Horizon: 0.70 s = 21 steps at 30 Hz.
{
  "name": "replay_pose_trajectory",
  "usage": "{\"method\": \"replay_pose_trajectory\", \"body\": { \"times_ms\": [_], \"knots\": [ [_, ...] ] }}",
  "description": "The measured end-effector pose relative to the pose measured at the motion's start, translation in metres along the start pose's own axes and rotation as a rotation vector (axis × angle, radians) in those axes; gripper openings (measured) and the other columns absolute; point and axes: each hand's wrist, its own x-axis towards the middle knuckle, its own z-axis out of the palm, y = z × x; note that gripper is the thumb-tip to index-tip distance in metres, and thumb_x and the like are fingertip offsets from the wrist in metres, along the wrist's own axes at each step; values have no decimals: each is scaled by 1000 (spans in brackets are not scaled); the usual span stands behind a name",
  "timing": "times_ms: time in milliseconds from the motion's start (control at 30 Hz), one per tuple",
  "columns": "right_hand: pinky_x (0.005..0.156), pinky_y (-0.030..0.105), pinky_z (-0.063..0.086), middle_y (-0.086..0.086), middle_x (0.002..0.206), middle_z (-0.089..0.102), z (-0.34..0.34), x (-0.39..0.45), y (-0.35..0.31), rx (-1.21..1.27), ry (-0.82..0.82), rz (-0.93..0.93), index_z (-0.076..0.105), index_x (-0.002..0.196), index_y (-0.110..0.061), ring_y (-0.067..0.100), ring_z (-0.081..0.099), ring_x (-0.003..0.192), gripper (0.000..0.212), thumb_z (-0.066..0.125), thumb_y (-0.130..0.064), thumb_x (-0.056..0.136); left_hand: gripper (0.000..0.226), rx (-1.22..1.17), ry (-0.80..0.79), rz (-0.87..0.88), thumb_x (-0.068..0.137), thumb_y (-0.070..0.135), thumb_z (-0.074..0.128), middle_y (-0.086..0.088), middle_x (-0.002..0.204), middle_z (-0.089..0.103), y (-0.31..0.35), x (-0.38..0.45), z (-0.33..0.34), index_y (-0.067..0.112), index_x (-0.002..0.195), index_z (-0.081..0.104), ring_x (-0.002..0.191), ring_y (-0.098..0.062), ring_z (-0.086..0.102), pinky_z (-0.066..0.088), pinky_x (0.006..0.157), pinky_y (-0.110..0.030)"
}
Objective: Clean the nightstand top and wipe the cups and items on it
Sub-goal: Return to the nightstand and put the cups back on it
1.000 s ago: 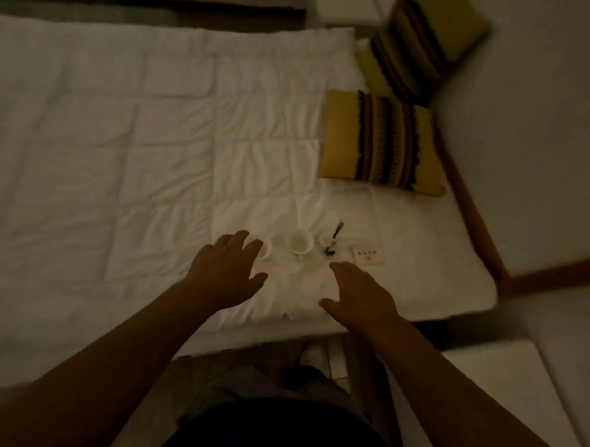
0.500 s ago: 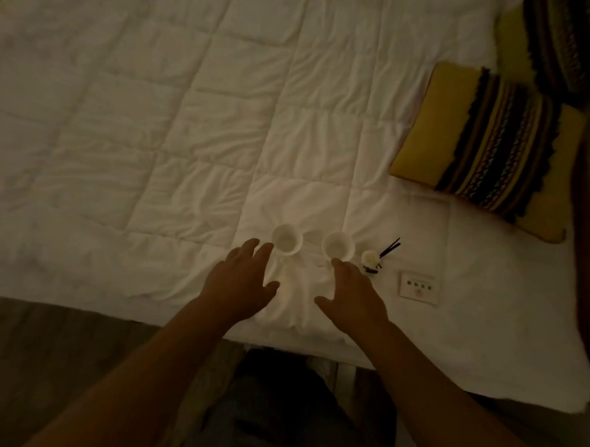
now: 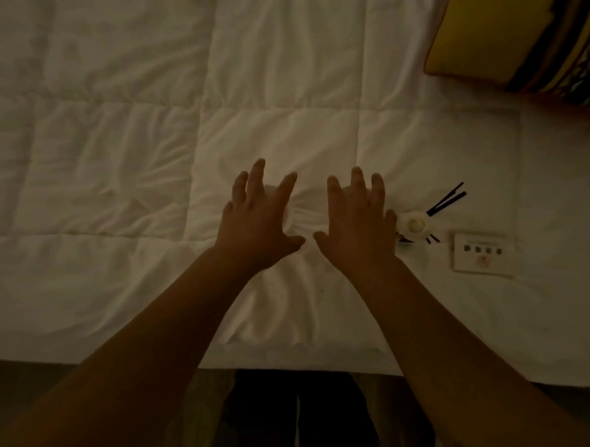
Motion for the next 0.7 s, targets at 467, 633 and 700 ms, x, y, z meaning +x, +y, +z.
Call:
{"method": "replay_pose_trajectory", "body": {
  "times_ms": [467,633,700],
  "knots": [
    [71,35,49,9,148,28,14,-4,10,-18,-19,8,29,142,-25,33,35,124,77,71,-20,77,83,91,15,25,71,27,78,-5,149,25,-11,6,14,36,137,29,132,-33,30,49,79,-54],
    [65,35,50,7,143,34,9,-12,4,-73,6,14,34,139,-24,31,41,118,77,74,-18,74,77,118,39,39,69,24,77,-8,140,33,-6,3,8,31,132,32,124,-34,38,50,75,-51],
    [66,37,51,7,144,34,7,-15,4,-66,19,6,33,140,-25,31,41,119,77,73,-20,75,77,112,44,50,69,26,77,-7,139,34,-6,1,5,32,131,32,122,-33,39,50,73,-49]
  ]
}}
